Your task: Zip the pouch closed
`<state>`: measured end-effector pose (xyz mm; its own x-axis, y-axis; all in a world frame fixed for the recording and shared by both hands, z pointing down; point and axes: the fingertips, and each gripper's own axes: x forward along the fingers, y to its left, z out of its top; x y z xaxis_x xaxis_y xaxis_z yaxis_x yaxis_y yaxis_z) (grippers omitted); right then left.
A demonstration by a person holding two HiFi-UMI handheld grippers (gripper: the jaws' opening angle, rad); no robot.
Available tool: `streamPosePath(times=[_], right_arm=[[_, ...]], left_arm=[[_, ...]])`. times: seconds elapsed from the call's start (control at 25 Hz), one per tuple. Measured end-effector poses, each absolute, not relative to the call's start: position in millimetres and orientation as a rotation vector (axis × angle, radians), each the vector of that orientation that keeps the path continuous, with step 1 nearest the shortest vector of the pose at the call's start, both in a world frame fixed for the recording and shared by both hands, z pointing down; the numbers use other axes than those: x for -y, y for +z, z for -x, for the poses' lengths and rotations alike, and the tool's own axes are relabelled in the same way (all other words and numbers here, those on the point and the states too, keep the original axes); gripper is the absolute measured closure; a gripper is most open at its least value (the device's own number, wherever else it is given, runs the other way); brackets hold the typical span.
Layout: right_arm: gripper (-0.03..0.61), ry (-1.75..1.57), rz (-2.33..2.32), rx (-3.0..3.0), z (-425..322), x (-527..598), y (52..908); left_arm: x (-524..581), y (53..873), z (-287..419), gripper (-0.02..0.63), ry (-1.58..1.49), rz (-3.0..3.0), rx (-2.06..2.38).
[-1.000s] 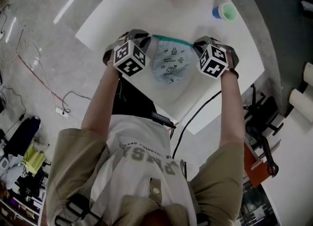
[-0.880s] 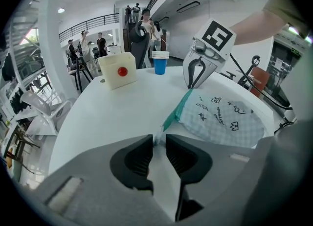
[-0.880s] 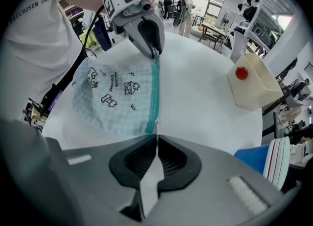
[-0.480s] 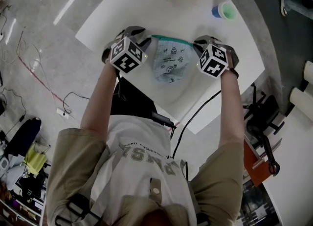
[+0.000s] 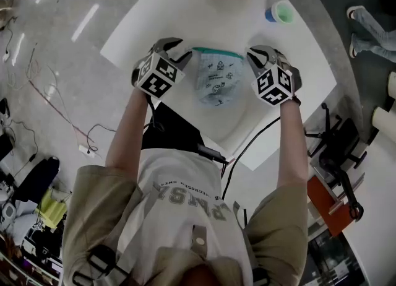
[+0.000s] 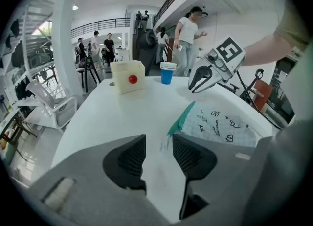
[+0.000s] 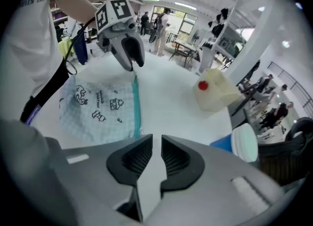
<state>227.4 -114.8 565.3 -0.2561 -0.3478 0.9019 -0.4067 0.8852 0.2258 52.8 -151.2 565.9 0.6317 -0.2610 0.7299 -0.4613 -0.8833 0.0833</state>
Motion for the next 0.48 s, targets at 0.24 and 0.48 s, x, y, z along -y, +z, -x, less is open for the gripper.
streamPosePath(times=[0.24, 0.48], right_arm=[[0.522, 0.011, -0.983, 1.955, -229.6, 113.5, 502.7], [0.522, 0.129, -1.582, 2.116, -230.7, 99.1, 405.6]], left_arm=[[151.6, 523.4, -42.8, 0.436, 0.972, -2.626, 0.745], [152.1, 442.9, -30.6, 0.434, 0.770, -2.689, 1.027]])
